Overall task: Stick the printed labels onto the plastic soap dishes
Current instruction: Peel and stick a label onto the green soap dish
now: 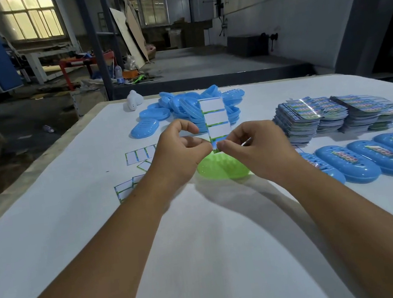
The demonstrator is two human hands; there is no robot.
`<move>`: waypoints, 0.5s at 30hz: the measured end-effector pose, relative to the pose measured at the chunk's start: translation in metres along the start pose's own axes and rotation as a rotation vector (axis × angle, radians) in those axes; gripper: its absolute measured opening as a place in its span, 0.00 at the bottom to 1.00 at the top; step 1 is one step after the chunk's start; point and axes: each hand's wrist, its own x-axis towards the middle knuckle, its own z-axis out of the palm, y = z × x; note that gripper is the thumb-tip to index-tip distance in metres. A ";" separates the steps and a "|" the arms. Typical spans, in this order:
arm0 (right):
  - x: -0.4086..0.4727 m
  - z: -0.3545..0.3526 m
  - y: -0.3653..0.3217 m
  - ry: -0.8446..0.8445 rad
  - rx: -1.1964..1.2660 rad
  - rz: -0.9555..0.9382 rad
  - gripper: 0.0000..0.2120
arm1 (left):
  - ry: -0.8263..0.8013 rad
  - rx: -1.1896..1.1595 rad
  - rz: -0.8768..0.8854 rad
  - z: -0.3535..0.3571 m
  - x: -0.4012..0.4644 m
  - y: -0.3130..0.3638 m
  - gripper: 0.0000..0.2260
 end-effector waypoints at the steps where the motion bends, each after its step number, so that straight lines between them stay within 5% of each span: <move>1: -0.001 0.000 -0.001 -0.024 -0.003 -0.009 0.09 | -0.006 0.010 0.012 0.001 0.000 -0.001 0.13; 15: -0.012 -0.001 -0.018 -0.064 -0.257 -0.093 0.13 | -0.054 0.005 0.065 0.009 -0.002 -0.007 0.13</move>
